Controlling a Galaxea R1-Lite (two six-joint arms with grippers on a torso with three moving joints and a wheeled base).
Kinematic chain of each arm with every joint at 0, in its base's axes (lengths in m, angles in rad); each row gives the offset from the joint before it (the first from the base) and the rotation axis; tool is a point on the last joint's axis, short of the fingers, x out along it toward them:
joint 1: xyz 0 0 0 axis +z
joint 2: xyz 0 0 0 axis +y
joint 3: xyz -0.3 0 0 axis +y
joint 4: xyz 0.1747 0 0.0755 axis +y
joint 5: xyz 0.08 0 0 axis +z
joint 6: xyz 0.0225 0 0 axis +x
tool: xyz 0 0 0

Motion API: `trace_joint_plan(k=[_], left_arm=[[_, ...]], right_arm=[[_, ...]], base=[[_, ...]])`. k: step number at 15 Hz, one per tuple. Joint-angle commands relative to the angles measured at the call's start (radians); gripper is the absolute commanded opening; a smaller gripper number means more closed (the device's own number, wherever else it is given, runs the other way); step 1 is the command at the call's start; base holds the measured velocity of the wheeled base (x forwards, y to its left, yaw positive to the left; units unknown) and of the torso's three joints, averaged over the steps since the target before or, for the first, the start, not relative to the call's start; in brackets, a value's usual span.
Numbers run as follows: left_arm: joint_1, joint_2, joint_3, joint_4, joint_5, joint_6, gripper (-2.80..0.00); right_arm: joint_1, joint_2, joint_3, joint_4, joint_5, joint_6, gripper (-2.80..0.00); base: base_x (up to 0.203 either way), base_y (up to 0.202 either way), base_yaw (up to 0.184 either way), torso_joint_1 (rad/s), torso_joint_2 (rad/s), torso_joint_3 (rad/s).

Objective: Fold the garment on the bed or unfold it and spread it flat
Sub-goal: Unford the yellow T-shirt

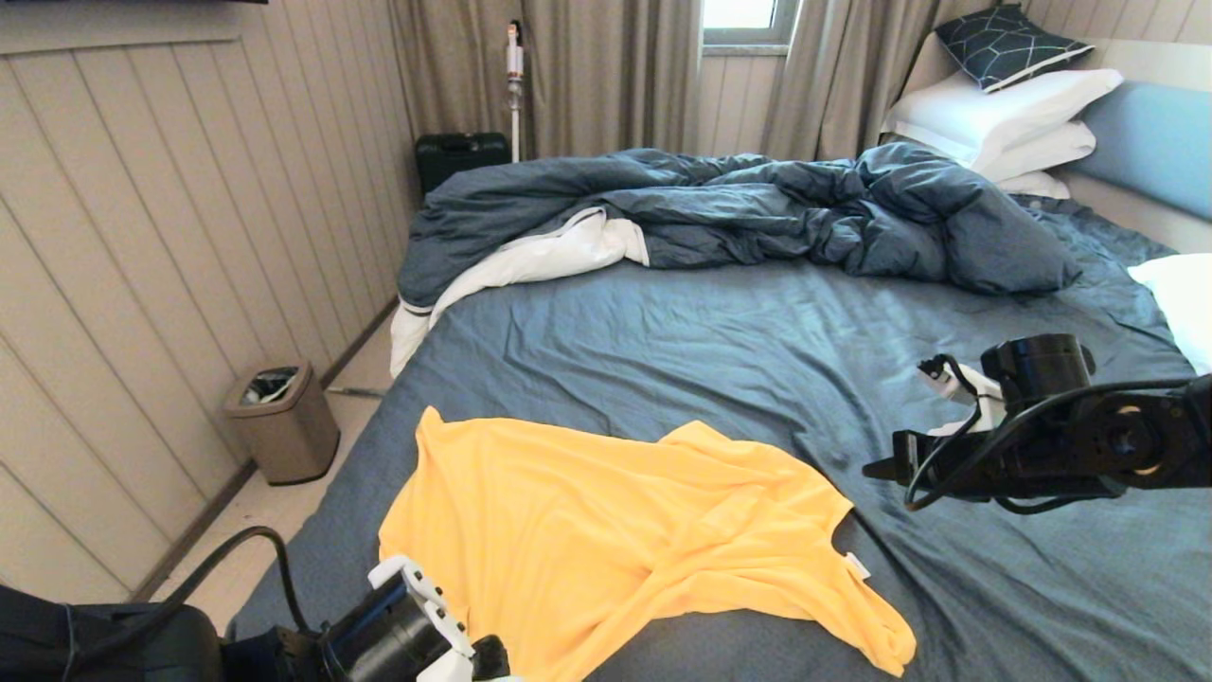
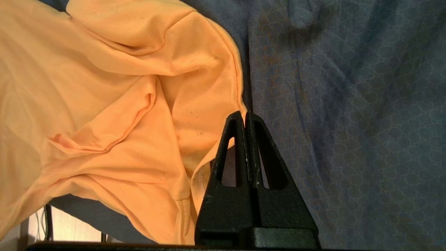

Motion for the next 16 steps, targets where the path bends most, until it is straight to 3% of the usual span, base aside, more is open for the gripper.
trace_joint_plan(k=[1, 3, 6, 9, 10, 13, 16], left_arm=[[-0.001, -0.027, -0.005, 0.002, -0.008, 0.001, 0.00], [-0.002, -0.063, -0.014, 0.001, -0.008, -0.005, 0.00], [-0.001, -0.092, -0.072, 0.003, -0.002, -0.095, 0.00], [0.004, -0.094, -0.094, 0.001, 0.008, -0.141, 0.00], [0.013, -0.095, -0.109, 0.001, 0.029, -0.189, -2.80], [0.100, -0.089, -0.181, 0.002, 0.121, -0.403, -2.80], [0.272, -0.094, -0.237, 0.027, 0.161, -0.610, -2.80]], right_arm=[[0.000, -0.001, 0.001, -0.002, 0.002, 0.001, -2.80], [0.002, -0.001, 0.001, -0.001, 0.002, 0.001, -2.80], [0.002, -0.004, 0.003, -0.001, 0.004, 0.001, -2.80], [0.003, -0.009, 0.007, -0.001, 0.004, 0.001, -2.80], [0.004, -0.010, 0.011, -0.001, 0.004, 0.001, -2.80], [0.012, -0.025, 0.021, 0.001, 0.005, 0.004, -2.80], [0.053, -0.040, 0.023, 0.011, 0.005, 0.024, -2.80]], base=[[0.000, 0.000, 0.000, 0.000, 0.00, 0.000], [0.000, 0.000, 0.000, 0.000, 0.00, 0.000], [0.000, 0.000, 0.000, 0.000, 0.00, 0.000], [0.000, 0.000, 0.000, 0.000, 0.00, 0.000], [0.000, 0.000, 0.000, 0.000, 0.00, 0.000], [0.000, 0.000, 0.000, 0.000, 0.00, 0.000], [0.000, 0.000, 0.000, 0.000, 0.00, 0.000]])
